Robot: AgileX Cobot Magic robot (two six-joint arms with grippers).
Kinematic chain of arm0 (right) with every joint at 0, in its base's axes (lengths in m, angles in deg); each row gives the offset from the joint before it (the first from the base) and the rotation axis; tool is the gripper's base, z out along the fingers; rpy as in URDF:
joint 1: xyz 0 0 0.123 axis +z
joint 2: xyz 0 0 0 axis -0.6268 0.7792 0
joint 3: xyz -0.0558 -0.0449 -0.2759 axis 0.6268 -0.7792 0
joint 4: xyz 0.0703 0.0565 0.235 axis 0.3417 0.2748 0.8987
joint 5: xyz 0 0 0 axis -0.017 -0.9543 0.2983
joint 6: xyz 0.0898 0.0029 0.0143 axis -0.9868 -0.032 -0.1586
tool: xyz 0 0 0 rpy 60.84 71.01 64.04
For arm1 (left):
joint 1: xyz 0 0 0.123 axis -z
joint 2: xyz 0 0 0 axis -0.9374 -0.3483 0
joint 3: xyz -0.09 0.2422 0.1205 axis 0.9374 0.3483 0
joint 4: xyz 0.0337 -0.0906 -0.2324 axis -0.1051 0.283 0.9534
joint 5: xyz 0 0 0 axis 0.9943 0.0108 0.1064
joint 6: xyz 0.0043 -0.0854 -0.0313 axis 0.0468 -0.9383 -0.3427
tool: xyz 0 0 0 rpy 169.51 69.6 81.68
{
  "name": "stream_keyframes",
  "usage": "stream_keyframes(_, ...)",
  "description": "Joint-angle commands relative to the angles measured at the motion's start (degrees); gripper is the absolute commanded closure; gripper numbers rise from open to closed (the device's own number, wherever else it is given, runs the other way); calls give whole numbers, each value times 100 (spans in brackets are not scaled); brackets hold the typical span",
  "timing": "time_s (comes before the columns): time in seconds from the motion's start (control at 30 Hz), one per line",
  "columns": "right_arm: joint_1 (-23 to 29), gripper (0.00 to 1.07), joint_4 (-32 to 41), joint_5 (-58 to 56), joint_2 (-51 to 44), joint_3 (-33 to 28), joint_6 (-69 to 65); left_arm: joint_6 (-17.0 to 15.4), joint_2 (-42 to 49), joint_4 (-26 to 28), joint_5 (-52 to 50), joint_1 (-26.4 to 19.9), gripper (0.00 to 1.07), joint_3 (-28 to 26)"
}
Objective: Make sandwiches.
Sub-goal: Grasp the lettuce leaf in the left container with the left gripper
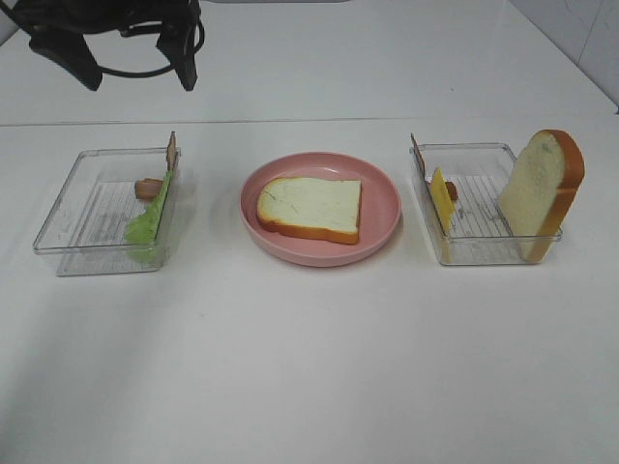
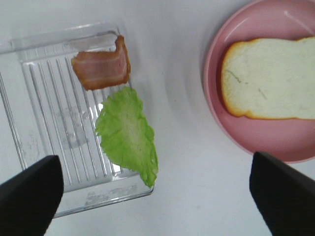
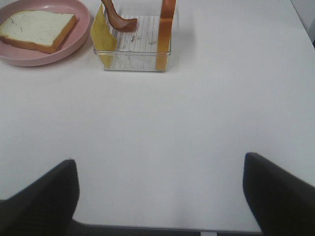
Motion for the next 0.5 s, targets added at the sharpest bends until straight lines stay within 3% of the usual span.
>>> stream_keyframes(0.03, -34, 20, -11, 57, -178, -17, 46, -29, -34, 17, 378, 0, 11, 304)
stream_keyframes(0.5, -34, 20, -11, 57, -178, -17, 46, -304, -825, 34, 298, 0, 11, 315)
